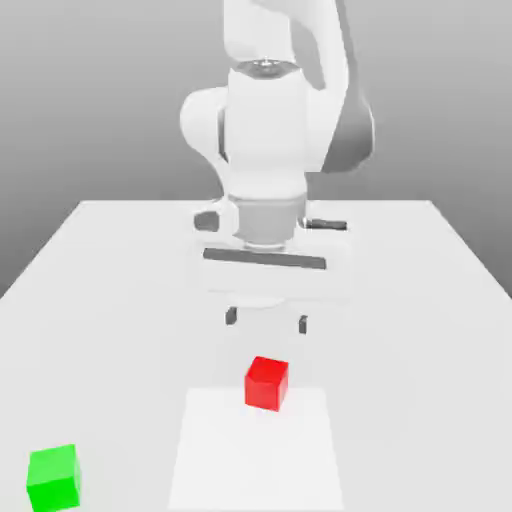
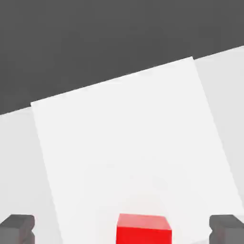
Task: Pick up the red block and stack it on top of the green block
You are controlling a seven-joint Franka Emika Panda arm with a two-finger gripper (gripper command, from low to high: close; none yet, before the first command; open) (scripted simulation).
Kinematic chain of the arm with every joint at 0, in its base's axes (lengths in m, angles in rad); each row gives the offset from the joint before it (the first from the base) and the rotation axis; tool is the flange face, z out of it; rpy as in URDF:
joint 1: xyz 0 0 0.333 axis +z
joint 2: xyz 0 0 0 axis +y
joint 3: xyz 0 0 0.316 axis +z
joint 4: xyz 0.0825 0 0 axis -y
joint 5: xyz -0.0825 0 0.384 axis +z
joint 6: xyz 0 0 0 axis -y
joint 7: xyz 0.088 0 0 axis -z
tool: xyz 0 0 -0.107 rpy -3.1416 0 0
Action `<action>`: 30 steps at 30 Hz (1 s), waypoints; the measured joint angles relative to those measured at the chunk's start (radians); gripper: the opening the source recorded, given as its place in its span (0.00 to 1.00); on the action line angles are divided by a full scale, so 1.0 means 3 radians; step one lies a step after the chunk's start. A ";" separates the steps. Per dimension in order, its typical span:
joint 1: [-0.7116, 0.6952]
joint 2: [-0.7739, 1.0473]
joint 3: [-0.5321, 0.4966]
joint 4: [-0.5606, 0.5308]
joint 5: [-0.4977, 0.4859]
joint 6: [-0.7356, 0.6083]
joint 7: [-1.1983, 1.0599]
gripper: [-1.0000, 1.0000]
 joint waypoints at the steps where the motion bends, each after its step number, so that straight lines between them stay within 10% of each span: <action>1: -0.0008 0.0177 0.0002 -0.0012 -0.0038 0.0142 0.0045 0.50; 6: 0.0141 0.0831 -0.0207 0.0037 -0.0272 0.0698 0.0235 0.50; 7: 0.0182 0.0908 -0.0250 0.0045 -0.0286 0.0765 0.0249 0.00; 22: 0.0153 0.0036 -0.0156 -0.0075 -0.0072 0.0016 0.0099 0.00; 30: -0.0344 0.0333 -0.0469 0.0717 -0.0348 -0.0479 0.0253 0.00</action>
